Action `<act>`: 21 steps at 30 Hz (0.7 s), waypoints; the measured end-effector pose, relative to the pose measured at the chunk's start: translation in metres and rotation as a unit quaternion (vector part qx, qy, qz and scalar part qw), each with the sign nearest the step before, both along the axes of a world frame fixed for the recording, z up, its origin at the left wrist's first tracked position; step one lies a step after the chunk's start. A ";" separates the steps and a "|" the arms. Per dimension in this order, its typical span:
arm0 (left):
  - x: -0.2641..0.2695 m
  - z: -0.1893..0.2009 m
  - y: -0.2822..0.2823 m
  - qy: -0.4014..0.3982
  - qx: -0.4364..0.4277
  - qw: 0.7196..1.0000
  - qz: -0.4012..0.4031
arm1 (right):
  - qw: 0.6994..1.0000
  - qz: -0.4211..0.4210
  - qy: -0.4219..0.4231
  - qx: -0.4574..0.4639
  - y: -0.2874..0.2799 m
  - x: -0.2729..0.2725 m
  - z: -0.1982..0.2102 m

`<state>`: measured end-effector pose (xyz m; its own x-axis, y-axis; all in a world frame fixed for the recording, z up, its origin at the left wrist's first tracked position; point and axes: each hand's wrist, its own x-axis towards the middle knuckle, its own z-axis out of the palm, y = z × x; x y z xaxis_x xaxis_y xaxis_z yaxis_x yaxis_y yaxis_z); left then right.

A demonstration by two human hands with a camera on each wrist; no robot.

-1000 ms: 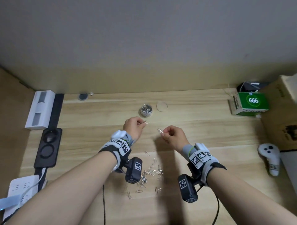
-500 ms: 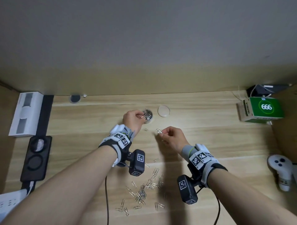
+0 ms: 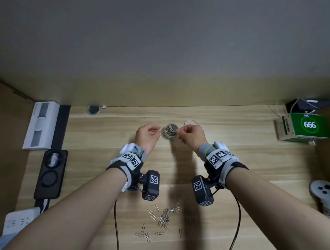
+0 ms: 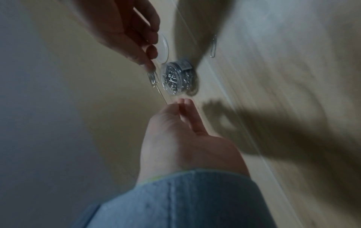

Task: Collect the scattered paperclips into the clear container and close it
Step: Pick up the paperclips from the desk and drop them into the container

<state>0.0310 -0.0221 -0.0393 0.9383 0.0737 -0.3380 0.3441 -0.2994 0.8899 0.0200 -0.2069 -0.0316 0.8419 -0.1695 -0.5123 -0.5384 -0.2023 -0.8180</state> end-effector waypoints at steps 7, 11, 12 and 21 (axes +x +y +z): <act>-0.018 -0.006 0.019 0.024 0.021 0.999 -0.022 | 0.998 0.017 0.002 -0.064 0.004 0.004 0.000; -0.032 -0.009 0.014 0.026 0.066 0.989 -0.130 | 0.997 -0.009 -0.001 -0.077 -0.001 -0.013 -0.001; -0.034 -0.009 0.010 0.020 0.084 0.983 -0.161 | 0.997 -0.015 0.003 -0.080 -0.003 -0.018 -0.003; -0.060 -0.022 -0.021 -0.063 0.251 0.919 -0.297 | 0.993 0.039 0.078 -0.078 -0.028 -0.104 -0.040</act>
<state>-0.0287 -0.0432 -0.0617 0.8925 -0.3479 -0.2870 -0.1100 -0.7851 0.6095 -0.0838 -0.2349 -0.0713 0.7683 -0.1945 -0.6098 -0.6337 -0.3657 -0.6817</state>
